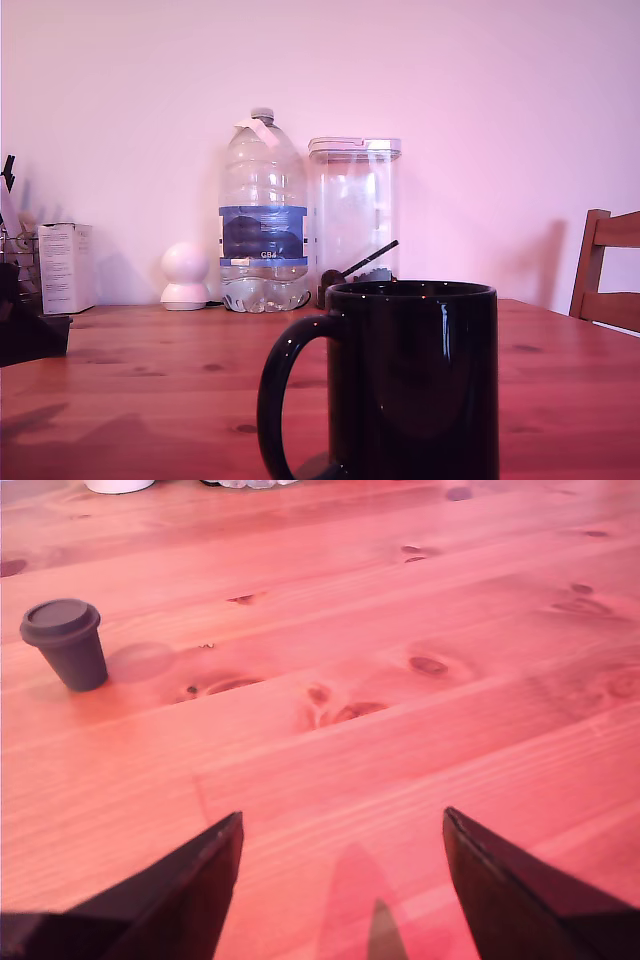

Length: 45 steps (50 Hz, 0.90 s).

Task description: Pick up the coffee capsules from the table one by one and drop them inside the nearest coffee cup

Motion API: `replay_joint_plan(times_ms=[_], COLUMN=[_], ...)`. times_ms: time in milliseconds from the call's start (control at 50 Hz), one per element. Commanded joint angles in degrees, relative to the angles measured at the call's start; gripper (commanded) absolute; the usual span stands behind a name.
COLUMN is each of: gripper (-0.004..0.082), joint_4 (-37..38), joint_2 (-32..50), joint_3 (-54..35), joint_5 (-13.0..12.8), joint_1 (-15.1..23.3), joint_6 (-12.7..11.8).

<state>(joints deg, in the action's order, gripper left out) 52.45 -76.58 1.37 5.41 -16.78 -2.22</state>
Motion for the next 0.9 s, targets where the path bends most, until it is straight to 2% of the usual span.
replay_joint_plan(times_ms=[0,240,420,580,740,880], gripper=[0.0544,0.0544,0.0544,0.0544,0.0544,0.0544], joint_4=[0.2,0.2,0.2,0.4,1.7,2.1], joint_2=[0.4,0.4,0.4,0.4,0.4,0.4], joint_3=[-0.1,-0.1,-0.1,-0.1,-0.1,-0.1], joint_5=[-0.3,-0.3,-0.6,-0.8,-1.4,-1.4], joint_1=[0.3,2.3,6.7,11.3,15.4,16.2], joint_6=[0.1,-1.0,-2.6,-5.0,-5.1,-5.4])
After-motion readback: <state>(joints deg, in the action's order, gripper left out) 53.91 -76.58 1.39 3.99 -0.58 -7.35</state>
